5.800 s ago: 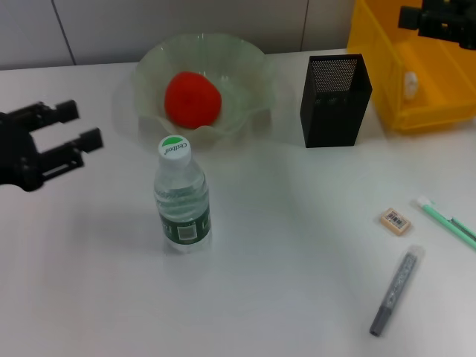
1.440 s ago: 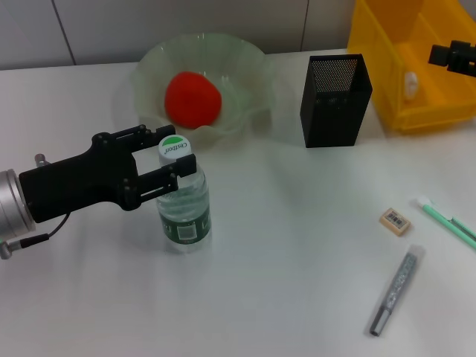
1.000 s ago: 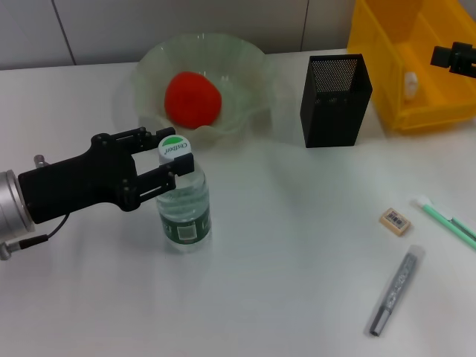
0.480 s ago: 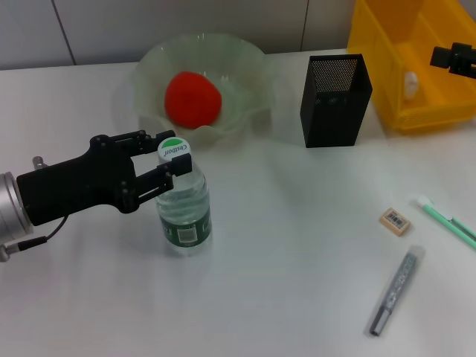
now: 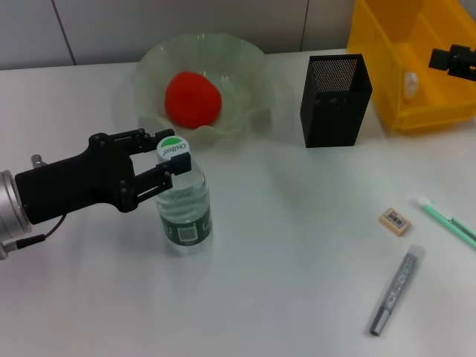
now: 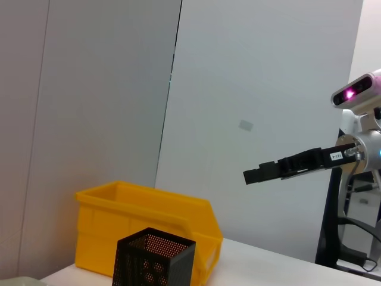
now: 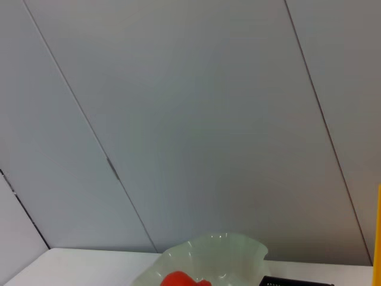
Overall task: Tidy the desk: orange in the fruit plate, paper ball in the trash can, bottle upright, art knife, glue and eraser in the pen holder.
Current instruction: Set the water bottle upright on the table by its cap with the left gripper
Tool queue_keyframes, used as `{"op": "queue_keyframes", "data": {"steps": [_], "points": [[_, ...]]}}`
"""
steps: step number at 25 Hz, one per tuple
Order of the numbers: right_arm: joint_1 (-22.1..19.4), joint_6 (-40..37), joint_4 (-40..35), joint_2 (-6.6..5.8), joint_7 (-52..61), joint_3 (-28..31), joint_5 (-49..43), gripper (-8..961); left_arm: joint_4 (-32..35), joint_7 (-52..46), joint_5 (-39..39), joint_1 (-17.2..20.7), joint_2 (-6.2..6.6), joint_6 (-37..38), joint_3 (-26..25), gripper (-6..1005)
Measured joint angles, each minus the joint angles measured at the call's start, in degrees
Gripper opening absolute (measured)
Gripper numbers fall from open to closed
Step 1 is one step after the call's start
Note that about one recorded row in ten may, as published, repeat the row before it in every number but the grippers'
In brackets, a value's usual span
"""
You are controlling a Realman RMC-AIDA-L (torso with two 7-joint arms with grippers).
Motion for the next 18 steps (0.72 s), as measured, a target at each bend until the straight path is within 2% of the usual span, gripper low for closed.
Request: {"op": "queue_keyframes", "data": {"steps": [18], "points": [[0.44,-2.10,0.00,0.36,0.00,-0.25,-0.32,581,4.16,1.29,-0.48,0.13,0.32,-1.10,-2.13,439]]}}
